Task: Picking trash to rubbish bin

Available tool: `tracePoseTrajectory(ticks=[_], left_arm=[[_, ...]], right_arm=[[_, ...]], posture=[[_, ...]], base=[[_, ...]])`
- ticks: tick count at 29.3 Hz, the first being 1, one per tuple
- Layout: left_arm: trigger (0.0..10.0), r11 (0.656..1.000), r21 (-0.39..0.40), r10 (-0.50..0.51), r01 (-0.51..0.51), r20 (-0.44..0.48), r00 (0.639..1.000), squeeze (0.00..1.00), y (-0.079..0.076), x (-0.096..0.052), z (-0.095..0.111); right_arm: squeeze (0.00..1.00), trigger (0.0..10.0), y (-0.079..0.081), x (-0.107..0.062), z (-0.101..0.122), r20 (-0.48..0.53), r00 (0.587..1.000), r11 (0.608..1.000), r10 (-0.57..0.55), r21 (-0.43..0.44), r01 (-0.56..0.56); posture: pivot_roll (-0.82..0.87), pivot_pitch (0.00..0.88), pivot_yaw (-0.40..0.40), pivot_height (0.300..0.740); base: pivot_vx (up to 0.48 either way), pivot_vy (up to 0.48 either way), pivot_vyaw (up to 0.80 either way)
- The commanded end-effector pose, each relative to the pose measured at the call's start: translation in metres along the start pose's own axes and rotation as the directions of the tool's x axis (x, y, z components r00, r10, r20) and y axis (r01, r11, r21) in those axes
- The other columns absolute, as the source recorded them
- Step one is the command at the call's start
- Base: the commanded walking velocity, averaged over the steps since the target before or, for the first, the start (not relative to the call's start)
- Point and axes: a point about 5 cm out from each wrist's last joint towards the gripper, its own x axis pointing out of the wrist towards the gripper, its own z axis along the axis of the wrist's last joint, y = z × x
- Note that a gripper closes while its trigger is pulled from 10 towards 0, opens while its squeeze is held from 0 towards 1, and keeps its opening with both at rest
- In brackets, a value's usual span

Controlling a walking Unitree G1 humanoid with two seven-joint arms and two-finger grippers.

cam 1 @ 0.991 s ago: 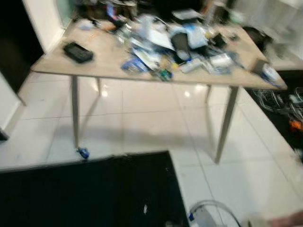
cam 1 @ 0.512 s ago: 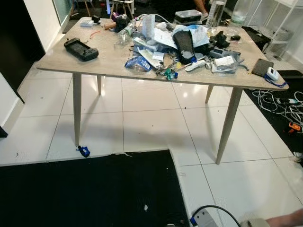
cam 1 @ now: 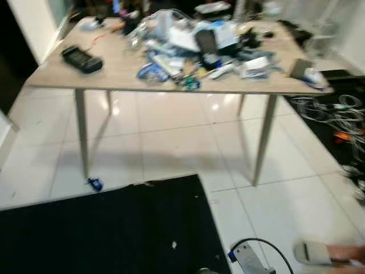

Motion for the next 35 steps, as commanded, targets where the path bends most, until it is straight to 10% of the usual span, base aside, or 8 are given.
tracePoseTrajectory(ticks=[1, 35], left_arm=[[10.0, 1.0, 0.008, -0.008, 0.008, 0.074, 0.997, 0.0, -0.003, 0.0017, 0.0215], [10.0, 1.0, 0.022, -0.015, 0.014, 0.074, 0.997, 0.0, -0.0027, 0.0009, 0.0149]], right_arm=[[0.0, 10.0, 0.0015, 0.0, -0.0051, -0.021, 1.0, 1.0, 0.001, 0.013, -0.001], [0.0, 10.0, 0.0051, -0.0002, -0.0127, -0.026, 0.996, 0.978, -0.085, 0.19, 0.088]], posture=[[-0.01, 0.092, 0.013, 0.74], [0.0, 0.092, 0.024, 0.74]], base=[[0.0, 0.0, -0.79], [0.086, 0.0, -0.11]])
